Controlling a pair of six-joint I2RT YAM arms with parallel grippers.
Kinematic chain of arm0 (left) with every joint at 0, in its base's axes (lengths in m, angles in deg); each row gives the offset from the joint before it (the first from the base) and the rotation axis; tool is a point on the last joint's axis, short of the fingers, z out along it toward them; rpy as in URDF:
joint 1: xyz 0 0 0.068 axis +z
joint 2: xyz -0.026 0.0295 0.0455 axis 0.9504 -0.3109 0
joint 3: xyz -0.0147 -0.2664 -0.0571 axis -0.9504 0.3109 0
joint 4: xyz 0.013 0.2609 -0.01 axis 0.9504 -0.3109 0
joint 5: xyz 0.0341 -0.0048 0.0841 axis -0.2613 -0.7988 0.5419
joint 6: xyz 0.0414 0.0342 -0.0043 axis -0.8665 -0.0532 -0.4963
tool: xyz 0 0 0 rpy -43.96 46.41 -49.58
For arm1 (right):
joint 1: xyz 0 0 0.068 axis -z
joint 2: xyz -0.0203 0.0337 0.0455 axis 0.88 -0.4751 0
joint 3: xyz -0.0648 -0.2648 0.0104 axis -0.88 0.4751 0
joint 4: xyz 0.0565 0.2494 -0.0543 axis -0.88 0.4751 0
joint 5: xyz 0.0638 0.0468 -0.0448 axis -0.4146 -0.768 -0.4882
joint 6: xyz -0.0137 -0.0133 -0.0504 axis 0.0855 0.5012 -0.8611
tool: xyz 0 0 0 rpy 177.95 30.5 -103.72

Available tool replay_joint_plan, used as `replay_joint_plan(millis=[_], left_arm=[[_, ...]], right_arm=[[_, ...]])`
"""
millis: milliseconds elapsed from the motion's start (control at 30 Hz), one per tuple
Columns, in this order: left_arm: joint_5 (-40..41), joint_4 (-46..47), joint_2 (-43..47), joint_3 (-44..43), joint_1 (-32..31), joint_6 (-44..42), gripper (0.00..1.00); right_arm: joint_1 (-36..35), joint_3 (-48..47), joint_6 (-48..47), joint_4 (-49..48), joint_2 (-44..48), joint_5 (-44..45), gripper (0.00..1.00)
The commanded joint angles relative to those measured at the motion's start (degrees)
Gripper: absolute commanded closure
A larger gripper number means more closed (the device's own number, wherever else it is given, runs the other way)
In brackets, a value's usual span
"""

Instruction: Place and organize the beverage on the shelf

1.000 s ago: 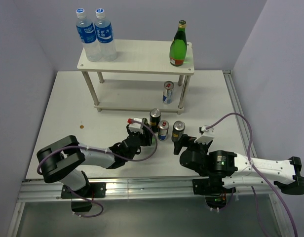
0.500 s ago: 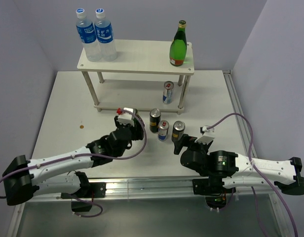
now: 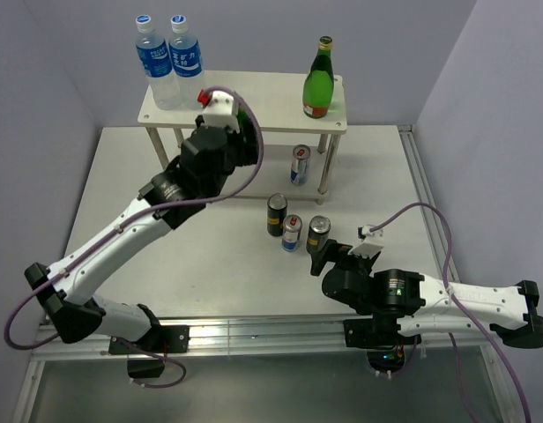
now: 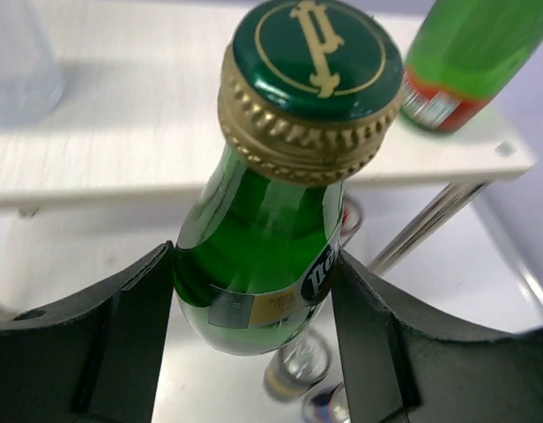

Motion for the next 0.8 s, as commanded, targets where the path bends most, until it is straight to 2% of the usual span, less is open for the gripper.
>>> replay_joint_plan(millis=[0, 133, 367, 533, 767], left_arm=[[-5.63, 2.20, -2.75, -14.73, 1.09, -2.27, 1.00], [-7.74, -3.24, -9.60, -27.64, 1.53, -1.83, 1.00], [-9.94, -7.11, -18.22, -41.19, 1.97, -3.41, 1.00], [-13.19, -9.67, -26.38, -51.64, 4.60, -2.10, 1.00], [-15.39, -6.42, -31.76, -54.48, 7.33, -1.74, 1.00]], right_arm=[[-0.38, 0.83, 1.82, -0.08, 0.86, 3.27, 0.00], [-0.38, 0.83, 2.43, 0.44, 0.95, 3.62, 0.00], [-0.47, 1.18, 2.35, 0.45, 1.91, 3.53, 0.00], [-0.38, 1.36, 2.08, 0.18, 2.62, 3.45, 0.00], [-0.38, 1.45, 1.99, 0.09, 2.88, 3.18, 0.00]])
